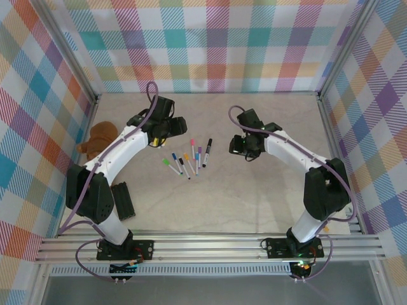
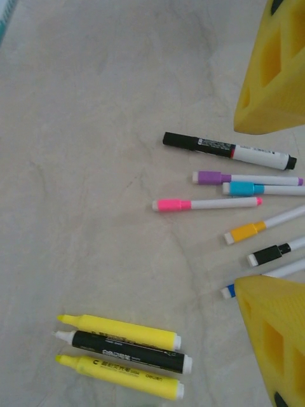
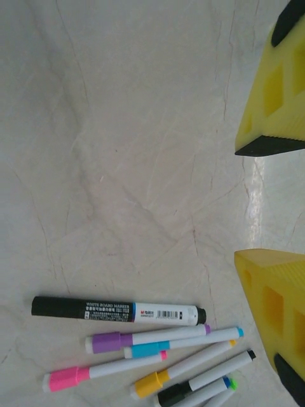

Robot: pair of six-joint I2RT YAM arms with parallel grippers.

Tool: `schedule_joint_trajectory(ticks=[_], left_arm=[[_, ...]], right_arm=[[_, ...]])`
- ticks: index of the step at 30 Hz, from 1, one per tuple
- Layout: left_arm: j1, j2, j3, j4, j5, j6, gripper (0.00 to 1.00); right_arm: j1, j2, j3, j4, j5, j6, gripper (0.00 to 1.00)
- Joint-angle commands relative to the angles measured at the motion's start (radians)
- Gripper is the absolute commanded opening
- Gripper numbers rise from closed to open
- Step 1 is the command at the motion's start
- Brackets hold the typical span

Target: Open the pen caps

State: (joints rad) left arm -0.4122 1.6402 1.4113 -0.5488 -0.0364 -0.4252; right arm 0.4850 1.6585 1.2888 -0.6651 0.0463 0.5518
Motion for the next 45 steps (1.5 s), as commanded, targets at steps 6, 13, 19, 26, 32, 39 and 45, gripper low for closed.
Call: schedule_joint_trajectory(ticks=[6,13,19,26,32,39,45], left_arm=[[-0.035,-0.048,-0.026,0.001,0.015,0.019,0.6],[-0.055,-0.031,-0.045,-0.001,0.023,0.014,0.6],[-0.102,0.042,-0.042,0.029,0.036,0.014,0.6],[-0.191,0.235,0.091,0.019,-0.006,0.014,0.59],[-0.224,0.355,0.175,-0.001,-0.053,0.013,0.59],[-0.238,0.438,0.213,-0.005,-0.056,0.015,0.56],[-0.252,0.472,0.227,-0.012,-0.064,0.019,0.51]], right_arm=[[0.01,0.049,0.087,-0.041,0.015,-0.023,0.45],[0.039,0.162,0.183,-0.036,0.003,-0.012,0.44],[0.04,0.193,0.18,-0.032,0.009,0.005,0.44],[0.031,0.122,0.065,-0.004,0.009,0.02,0.44],[-0.002,0.06,-0.02,0.014,-0.005,0.018,0.44],[-0.032,0.044,-0.069,0.051,-0.049,0.028,0.44],[-0.039,0.05,-0.078,0.065,-0.062,0.032,0.44]])
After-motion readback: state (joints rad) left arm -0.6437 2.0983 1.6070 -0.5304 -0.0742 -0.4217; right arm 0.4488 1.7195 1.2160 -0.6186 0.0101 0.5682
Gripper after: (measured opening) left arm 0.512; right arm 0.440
